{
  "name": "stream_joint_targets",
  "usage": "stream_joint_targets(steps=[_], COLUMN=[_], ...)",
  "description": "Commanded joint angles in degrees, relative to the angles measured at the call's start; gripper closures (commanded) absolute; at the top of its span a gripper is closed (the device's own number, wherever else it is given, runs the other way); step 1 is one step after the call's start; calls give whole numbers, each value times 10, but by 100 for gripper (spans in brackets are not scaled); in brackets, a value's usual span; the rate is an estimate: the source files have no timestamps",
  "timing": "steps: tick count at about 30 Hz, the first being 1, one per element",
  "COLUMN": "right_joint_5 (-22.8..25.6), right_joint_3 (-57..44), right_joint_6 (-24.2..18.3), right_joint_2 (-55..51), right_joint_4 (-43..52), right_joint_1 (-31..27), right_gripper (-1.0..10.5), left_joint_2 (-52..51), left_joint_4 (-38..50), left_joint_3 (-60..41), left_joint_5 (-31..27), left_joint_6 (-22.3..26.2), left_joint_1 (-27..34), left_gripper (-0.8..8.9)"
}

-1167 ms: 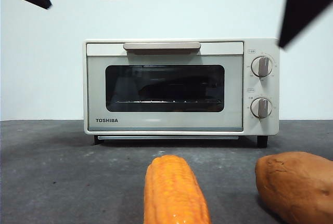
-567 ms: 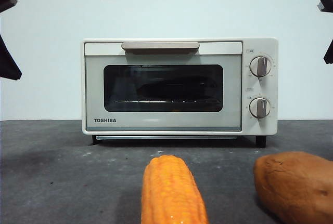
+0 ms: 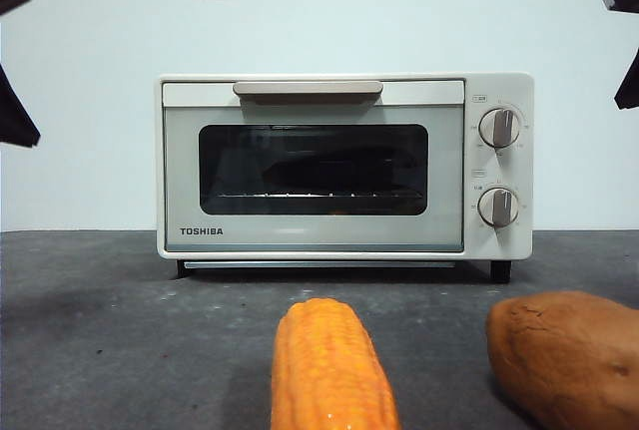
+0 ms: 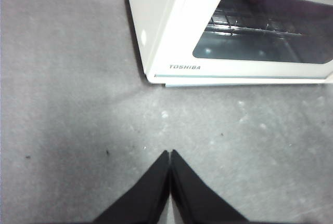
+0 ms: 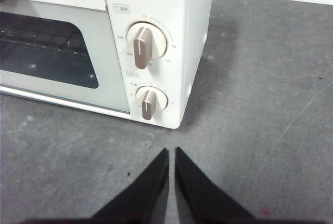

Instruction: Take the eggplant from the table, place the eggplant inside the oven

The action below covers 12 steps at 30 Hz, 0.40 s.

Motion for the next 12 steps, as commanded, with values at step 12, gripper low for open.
stream_joint_targets(steps=[12], right_joint_5=[1], right_joint_3=[3], right_joint_6=[10], right_joint_2=[2], right_joint_4=[6], right_joint_1=[2], right_gripper=[943], left_joint_2=[-302], left_joint_4=[100], left_joint_3=[-84], left_joint_5=[-3], left_joint_6=[203], left_joint_1=[35], left_gripper=[807])
